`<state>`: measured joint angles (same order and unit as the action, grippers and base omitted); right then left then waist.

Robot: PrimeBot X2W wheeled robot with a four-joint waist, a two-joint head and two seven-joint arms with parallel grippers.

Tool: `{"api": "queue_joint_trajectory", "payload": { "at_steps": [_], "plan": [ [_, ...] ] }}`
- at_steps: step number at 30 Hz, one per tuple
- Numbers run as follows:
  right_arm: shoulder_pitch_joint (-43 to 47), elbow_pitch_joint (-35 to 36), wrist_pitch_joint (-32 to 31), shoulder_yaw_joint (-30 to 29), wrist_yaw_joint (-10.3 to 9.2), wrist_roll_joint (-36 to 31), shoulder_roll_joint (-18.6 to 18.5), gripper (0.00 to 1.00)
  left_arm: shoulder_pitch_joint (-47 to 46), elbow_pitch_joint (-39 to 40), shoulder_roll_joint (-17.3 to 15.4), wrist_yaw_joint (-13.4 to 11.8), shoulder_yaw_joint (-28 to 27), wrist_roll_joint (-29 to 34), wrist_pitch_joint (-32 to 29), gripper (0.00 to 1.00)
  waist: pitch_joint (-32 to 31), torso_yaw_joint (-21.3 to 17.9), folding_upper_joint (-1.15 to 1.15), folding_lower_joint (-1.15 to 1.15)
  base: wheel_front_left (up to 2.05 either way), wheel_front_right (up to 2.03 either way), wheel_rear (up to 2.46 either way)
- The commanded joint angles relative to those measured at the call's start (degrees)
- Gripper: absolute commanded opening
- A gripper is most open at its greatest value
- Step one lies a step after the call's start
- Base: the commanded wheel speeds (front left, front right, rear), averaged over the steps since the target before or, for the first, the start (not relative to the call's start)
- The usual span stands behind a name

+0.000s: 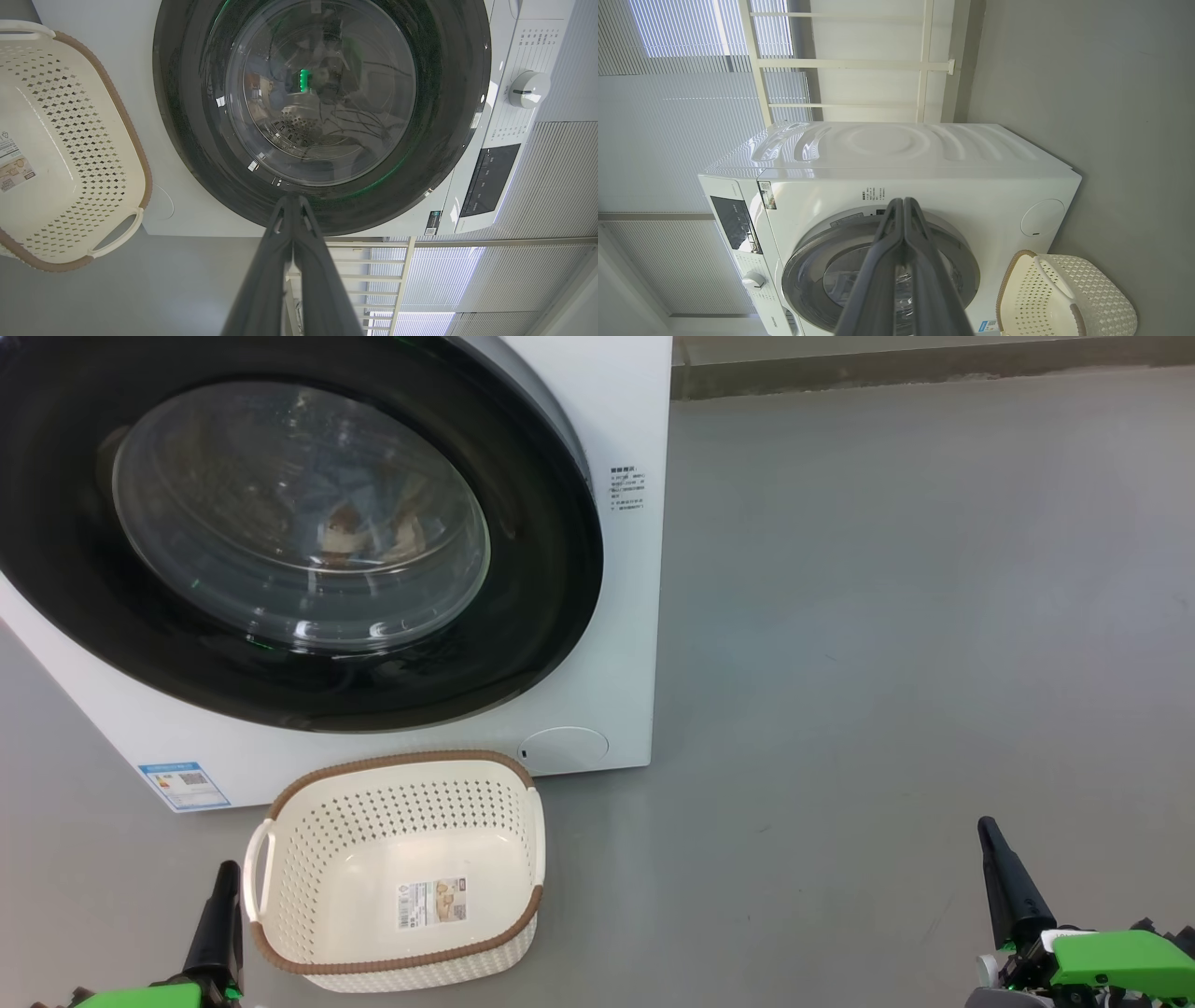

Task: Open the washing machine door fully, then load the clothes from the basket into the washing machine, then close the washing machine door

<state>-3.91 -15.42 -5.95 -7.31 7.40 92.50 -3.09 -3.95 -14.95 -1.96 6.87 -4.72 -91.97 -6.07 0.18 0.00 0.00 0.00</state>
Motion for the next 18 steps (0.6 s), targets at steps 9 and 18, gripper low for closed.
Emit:
{"api": "queue_joint_trajectory", "payload": {
  "at_steps": [9,18],
  "plan": [
    [-2.2,1.4,-0.3,1.1,0.09,-0.1,0.0,0.0,-2.2,0.9,-0.9,0.6,-1.8,-0.2,-0.4,0.0,0.0,0.0,0.0,0.0,0.0,0.0,0.0],
    [-2.2,1.4,-0.3,1.1,0.09,-0.1,0.0,0.0,-2.2,0.9,-0.9,0.6,-1.8,-0.2,-0.4,0.0,0.0,0.0,0.0,0.0,0.0,0.0,0.0]
  ]
}}
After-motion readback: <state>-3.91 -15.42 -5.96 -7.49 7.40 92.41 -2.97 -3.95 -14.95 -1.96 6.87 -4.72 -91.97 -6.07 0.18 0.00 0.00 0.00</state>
